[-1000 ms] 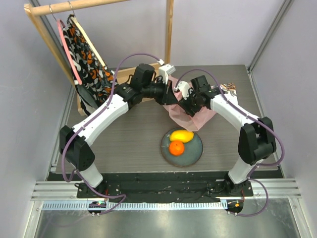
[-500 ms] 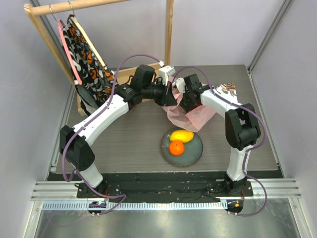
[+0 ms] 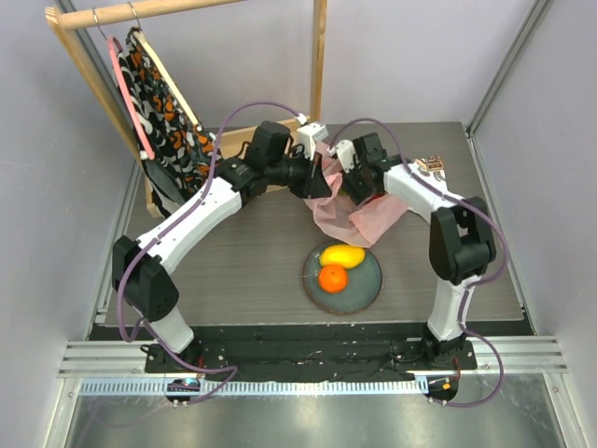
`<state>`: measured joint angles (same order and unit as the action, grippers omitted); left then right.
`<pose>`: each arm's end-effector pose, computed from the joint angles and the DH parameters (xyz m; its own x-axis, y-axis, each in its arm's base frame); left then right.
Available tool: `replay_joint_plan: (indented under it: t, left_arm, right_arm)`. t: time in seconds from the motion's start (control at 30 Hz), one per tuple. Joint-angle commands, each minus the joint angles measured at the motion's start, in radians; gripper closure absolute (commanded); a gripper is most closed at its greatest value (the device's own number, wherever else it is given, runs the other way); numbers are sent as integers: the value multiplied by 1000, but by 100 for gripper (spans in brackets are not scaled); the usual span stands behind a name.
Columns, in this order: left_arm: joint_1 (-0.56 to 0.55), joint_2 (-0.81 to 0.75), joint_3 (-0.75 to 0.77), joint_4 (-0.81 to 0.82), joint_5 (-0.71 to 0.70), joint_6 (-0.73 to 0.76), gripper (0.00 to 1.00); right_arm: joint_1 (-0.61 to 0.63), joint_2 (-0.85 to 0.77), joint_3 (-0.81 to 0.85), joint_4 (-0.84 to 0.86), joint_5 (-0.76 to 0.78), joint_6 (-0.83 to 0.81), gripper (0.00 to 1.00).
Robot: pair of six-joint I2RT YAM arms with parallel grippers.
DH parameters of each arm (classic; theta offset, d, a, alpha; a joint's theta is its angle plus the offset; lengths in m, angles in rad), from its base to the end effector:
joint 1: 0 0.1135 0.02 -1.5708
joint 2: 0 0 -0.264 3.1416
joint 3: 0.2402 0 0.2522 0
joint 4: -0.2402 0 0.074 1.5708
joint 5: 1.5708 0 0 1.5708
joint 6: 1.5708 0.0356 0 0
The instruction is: Take the fake fruits out of the plastic bag
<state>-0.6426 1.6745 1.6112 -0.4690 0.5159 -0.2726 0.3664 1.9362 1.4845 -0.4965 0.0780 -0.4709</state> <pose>0.2985 -0.2454 0.3672 -0.6232 0.1740 -0.7624 0.7204 0.5072 -0.4731 0.3976 0.1496 0.2182 -0.5331 -0.6890 -0.4910 -0.6246 0.7120 -0.3210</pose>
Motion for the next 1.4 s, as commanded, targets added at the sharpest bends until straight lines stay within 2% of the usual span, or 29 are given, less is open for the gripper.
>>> replay_joint_plan:
  t: [0.0, 0.13, 0.3, 0.37, 0.53, 0.7, 0.83, 1.03, 1.2, 1.23, 1.33, 1.37]
  left_arm:
    - [18, 8, 19, 16, -11, 6, 100]
    - [29, 24, 45, 16, -16, 9, 100]
    - [43, 54, 90, 3, -39, 26, 100]
    - [46, 56, 98, 0, -46, 30, 100]
    - [46, 25, 64, -6, -65, 49, 100]
    - [49, 1, 24, -10, -86, 55, 100]
    - [49, -10, 10, -23, -99, 70, 100]
    - [61, -18, -5, -36, -113, 98, 100]
    - [72, -15, -17, -36, -114, 101, 100]
    - [77, -13, -17, -36, -114, 101, 100]
    - [78, -7, -17, -33, -111, 99, 100]
    - [78, -6, -17, -31, -109, 99, 100]
  right_arm:
    - [-20, -279, 23, -36, -205, 17, 59]
    - [-21, -471, -44, -135, -381, -29, 59]
    - [9, -644, -105, -419, -547, -176, 58]
    - [43, -687, -182, -534, -544, -306, 59]
    - [88, -806, -377, -609, -468, -475, 59]
    - [123, -835, -510, -487, -379, -500, 57]
    - [152, -774, -575, -387, -350, -459, 56]
    - [192, -631, -595, -164, -255, -405, 55]
    - [194, -554, -580, -145, -231, -434, 52]
    - [197, -550, -579, -155, -234, -442, 50]
    - [198, -534, -570, -168, -251, -433, 30]
    - [197, -534, -566, -168, -253, -407, 1]
